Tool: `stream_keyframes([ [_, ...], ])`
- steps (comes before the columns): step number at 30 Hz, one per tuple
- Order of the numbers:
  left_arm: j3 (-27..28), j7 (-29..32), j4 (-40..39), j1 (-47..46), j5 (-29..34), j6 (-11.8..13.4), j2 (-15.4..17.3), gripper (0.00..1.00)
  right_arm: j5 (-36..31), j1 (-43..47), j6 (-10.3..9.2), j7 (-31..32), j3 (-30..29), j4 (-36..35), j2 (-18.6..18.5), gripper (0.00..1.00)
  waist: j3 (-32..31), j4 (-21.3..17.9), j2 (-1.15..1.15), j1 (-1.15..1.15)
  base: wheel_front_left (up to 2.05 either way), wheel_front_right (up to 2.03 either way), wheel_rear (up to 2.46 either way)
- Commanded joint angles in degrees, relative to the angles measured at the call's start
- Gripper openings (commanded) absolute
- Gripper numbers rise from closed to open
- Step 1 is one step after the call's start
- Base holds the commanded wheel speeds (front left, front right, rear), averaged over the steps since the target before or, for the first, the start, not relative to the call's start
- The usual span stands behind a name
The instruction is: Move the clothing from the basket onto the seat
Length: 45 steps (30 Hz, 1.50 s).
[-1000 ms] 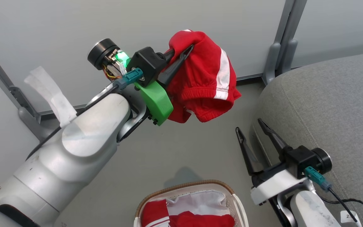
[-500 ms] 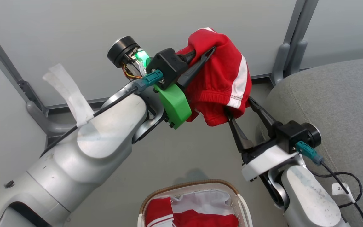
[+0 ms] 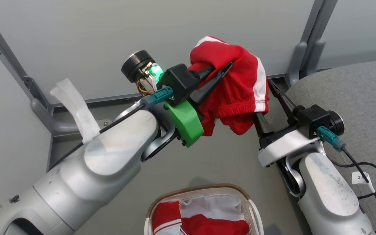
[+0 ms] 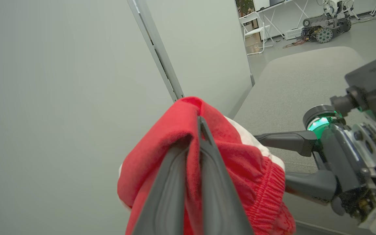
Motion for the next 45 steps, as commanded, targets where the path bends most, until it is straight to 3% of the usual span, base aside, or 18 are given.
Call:
stream_keyframes([
  [1, 0.22, -0.48, 0.22, 1.49, -0.94, 0.39, 0.48, 0.00, 0.26, -0.61, -0.06, -0.28, -0.13, 0.22, -0.21, 0.00, 0.08, -0.15, 0.00, 0.00, 0.00, 0.00, 0.00],
  [9, 1.35, -2.81, 1.74, 7.90, -4.06, 1.86, 0.81, 0.00, -0.53, -1.45, -0.06, -0.28, -1.15, 0.49, -0.21, 0.00, 0.42, -0.65, 0.00, 0.00, 0.00, 0.00, 0.00],
  [10, 1.56, -3.20, 2.16, 8.85, -4.43, 1.96, 0.71, 0.04, -0.64, -1.51, -0.06, -0.28, -1.42, 0.45, -0.23, 0.00, 0.43, -0.70, 0.00, 0.00, 0.00, 0.00, 0.00],
  [12, 1.99, -3.91, 2.70, 10.46, -4.72, 2.26, 0.55, 0.47, -0.68, -1.54, -0.06, -0.28, -1.77, 0.30, -0.21, 0.00, 0.47, -0.77, 0.00, 0.00, 0.00, 0.00, 0.00],
  [13, 2.11, -4.20, 2.84, 11.10, -4.51, 2.30, 0.56, 1.00, -0.86, -1.55, -0.06, -0.28, -1.99, 0.19, -0.22, 0.00, 0.49, -0.79, 0.00, 0.00, 0.00, 0.00, 0.00],
  [24, 9.30, -5.16, 1.79, 22.51, -1.83, 3.17, -2.10, 1.00, -3.95, -0.90, -0.06, -0.29, -4.26, -1.59, -0.20, 0.00, 0.65, -0.44, 0.00, 0.00, 0.00, 0.00, 0.00],
  [34, 17.93, -5.18, 0.88, 34.01, 3.09, 1.56, -6.09, 1.00, -5.19, 1.73, -0.06, -0.28, -6.73, -3.15, -0.20, 0.00, 0.41, -0.17, 0.00, 0.00, 0.00, 0.00, 0.00],
  [45, 22.98, -5.12, 1.89, 40.69, 8.35, 0.14, -8.57, 1.00, -5.30, 4.06, -0.06, -0.28, -7.78, -3.01, -0.21, 0.00, -0.30, 0.06, 0.00, 0.00, 0.00, 0.00, 0.00],
])
